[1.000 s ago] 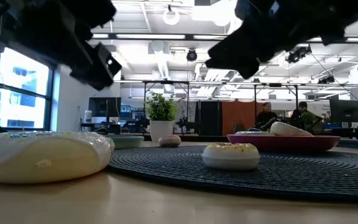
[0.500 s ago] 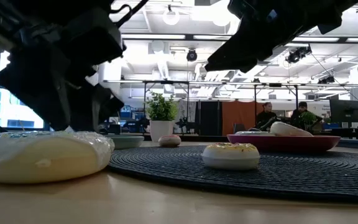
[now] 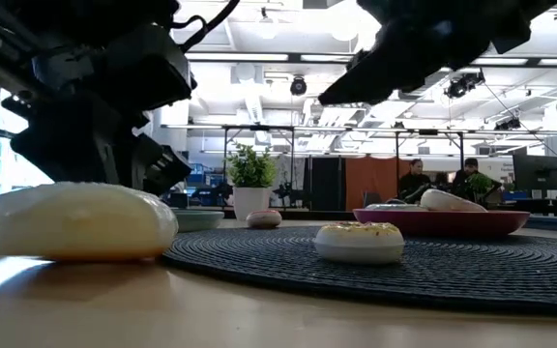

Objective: Pick & Place donuts
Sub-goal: Put the large white donut on the red plate

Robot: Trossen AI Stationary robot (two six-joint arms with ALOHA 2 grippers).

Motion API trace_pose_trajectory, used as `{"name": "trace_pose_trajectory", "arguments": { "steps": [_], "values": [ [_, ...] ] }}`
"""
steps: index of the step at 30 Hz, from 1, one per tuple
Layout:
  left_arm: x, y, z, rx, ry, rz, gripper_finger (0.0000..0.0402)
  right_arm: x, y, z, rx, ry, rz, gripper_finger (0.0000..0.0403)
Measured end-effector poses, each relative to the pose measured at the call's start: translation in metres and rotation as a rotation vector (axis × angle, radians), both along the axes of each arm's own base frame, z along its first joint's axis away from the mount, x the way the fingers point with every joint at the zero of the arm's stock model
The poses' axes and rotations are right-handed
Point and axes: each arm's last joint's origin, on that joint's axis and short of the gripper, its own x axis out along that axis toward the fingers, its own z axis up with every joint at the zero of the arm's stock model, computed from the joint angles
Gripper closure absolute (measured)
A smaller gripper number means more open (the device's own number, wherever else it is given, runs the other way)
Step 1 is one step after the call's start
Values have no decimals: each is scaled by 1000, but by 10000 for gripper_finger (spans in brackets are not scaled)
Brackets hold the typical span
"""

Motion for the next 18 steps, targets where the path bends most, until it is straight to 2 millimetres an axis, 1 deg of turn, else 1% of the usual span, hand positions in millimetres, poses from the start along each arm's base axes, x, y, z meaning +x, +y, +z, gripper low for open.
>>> {"name": "trace_pose_trajectory", "arguments": {
  "steps": [1,3,6,9,11,13,18],
  "values": [
    [1,0,1,-16,0,15,381,0,4,1,-30,-11,59,253],
    [5,3,4,-81,1,61,393,-2,12,2,-102,-43,172,253],
    [19,8,18,-205,2,120,380,-4,27,6,-266,-124,309,253],
    [33,17,33,-286,1,171,373,-6,40,11,-435,-215,396,253],
    [44,27,45,-326,-30,174,376,-8,46,13,-521,-257,424,253],
    [53,39,55,-349,-63,193,381,-9,50,13,-571,-267,431,253],
    [69,67,76,-381,-124,233,389,-11,52,10,-567,-229,402,253]
  ]
}}
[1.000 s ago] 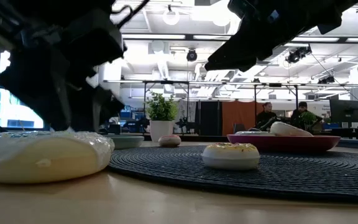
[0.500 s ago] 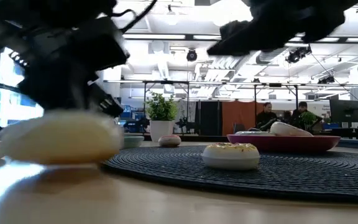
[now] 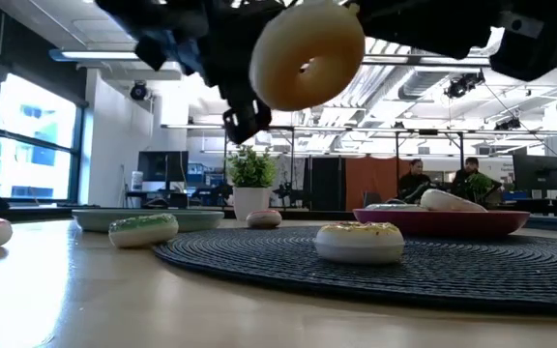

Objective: Pick & Place donuts
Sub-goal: Put the large white donut on the red plate

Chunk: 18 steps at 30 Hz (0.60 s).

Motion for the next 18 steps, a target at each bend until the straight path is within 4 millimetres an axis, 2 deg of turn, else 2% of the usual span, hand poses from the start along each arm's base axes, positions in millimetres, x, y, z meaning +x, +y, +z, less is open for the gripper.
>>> {"name": "trace_pose_trajectory", "arguments": {
  "steps": [5,12,18],
  "values": [
    [3,15,4,-30,8,-6,389,0,-2,-2,-33,9,-65,253],
    [1,14,1,-39,54,-13,390,0,-3,-3,-117,4,-82,254],
    [0,14,0,-33,68,-5,390,-6,6,-6,-130,27,-52,254]
  ]
}}
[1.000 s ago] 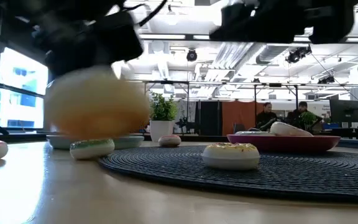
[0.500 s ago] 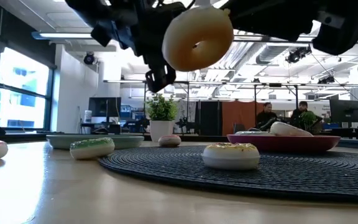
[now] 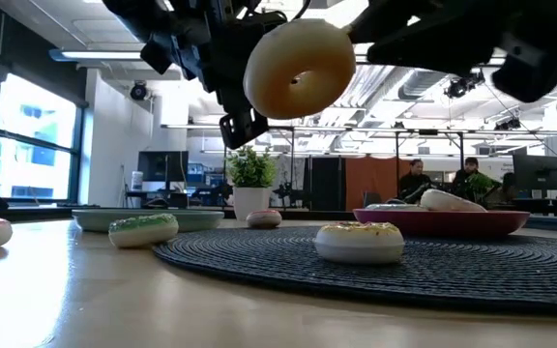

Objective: Pick & Place donuts
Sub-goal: Put the large white donut on the red plate

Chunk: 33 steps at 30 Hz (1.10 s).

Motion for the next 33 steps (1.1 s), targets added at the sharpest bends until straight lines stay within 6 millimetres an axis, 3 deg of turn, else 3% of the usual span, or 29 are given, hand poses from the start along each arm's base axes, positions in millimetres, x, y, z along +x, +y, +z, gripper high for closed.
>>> {"name": "trace_pose_trajectory", "arguments": {
  "steps": [11,33],
  "values": [
    [5,0,9,-27,-95,-6,390,2,-3,2,22,-14,18,254],
    [4,-1,9,-37,-93,-13,390,8,-10,8,74,-67,-14,253]
  ]
}}
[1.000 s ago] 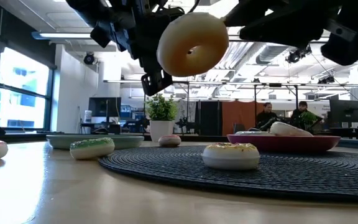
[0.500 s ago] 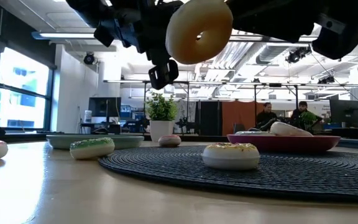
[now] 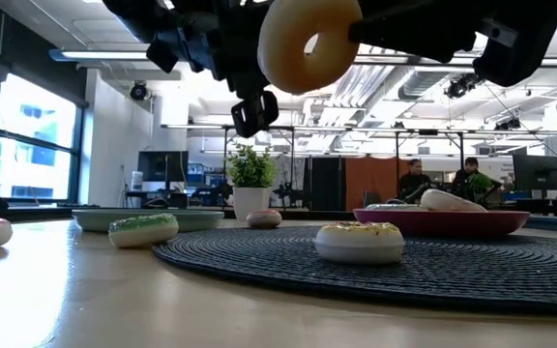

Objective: Pick & Place donuts
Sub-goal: Put the large white donut on the red plate

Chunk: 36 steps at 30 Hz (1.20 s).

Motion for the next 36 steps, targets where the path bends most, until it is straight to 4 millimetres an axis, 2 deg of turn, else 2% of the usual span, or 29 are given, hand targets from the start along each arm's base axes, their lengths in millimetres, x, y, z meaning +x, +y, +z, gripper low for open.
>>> {"name": "trace_pose_trajectory", "arguments": {
  "steps": [13,20,25,27,32,36],
  "values": [
    [1,1,2,17,-25,37,387,4,-11,0,17,0,12,261],
    [1,1,1,28,-24,44,352,4,-11,-2,15,32,27,326],
    [2,3,1,62,-29,96,308,2,-11,-7,50,93,17,385],
    [2,4,0,96,-35,122,286,0,-10,-9,72,117,7,392],
    [2,16,-3,134,-1,172,229,-6,-5,-14,27,149,-160,371],
    [2,26,-5,175,0,214,200,-22,-6,-23,-109,202,-491,372]
  ]
}}
